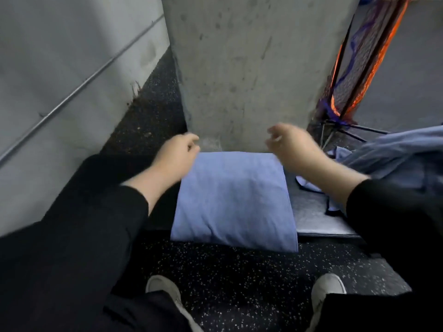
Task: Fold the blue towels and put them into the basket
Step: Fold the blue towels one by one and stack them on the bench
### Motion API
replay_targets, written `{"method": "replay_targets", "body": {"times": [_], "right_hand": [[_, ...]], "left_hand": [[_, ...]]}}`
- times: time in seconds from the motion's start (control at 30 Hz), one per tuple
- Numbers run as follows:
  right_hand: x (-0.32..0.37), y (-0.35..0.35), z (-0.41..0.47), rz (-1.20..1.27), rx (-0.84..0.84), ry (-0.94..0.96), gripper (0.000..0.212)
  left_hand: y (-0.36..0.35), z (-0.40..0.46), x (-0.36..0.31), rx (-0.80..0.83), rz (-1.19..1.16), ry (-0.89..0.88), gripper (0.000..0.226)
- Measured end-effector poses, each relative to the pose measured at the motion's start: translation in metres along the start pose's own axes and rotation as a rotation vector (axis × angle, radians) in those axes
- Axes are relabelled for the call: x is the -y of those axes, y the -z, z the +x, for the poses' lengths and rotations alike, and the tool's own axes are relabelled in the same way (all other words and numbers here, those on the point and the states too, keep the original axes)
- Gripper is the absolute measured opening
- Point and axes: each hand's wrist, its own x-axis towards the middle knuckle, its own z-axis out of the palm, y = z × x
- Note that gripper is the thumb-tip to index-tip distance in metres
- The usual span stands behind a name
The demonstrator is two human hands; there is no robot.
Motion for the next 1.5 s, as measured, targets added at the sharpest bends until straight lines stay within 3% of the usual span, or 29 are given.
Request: {"method": "replay_targets", "body": {"times": [0.07,0.13,0.23,0.53,0.67,0.77,0.9,0.97,1.17,1.4,1.5], "right_hand": [[0.0,-0.045,-0.041,-0.064,0.198,0.124,0.038],[-0.011,-0.081,-0.072,-0.122,0.388,0.146,0.045],[-0.032,-0.11,-0.09,-0.222,0.461,0.182,0.065],[-0.052,-0.115,-0.053,-0.268,0.393,0.252,0.066],[-0.054,-0.111,-0.054,-0.137,0.332,0.264,0.058],[-0.049,-0.106,-0.08,-0.075,0.175,0.406,0.039],[-0.047,-0.105,-0.121,-0.17,0.172,0.493,0.048],[-0.052,-0.105,-0.132,-0.209,0.215,0.462,0.055],[-0.058,-0.09,-0.147,-0.186,0.246,0.29,0.057],[-0.061,-0.082,-0.152,-0.167,0.234,0.191,0.044],[-0.061,-0.081,-0.152,-0.183,0.19,0.204,0.029]], "left_hand": [[-0.037,-0.037,0.006,0.219,0.142,-0.163,0.044],[-0.063,-0.056,0.018,0.417,0.314,-0.211,0.058],[-0.072,-0.061,0.032,0.53,0.415,-0.223,0.065],[-0.077,-0.033,0.028,0.541,0.439,-0.188,0.063],[-0.081,-0.032,0.022,0.5,0.476,-0.143,0.061],[-0.083,-0.047,0.018,0.426,0.471,-0.236,0.062],[-0.082,-0.086,0.011,0.49,0.426,-0.389,0.068],[-0.081,-0.104,0.009,0.54,0.457,-0.398,0.077],[-0.073,-0.131,0.028,0.49,0.523,-0.367,0.079],[-0.057,-0.137,0.048,0.401,0.354,-0.298,0.058],[-0.053,-0.139,0.054,0.356,0.297,-0.262,0.05]]}}
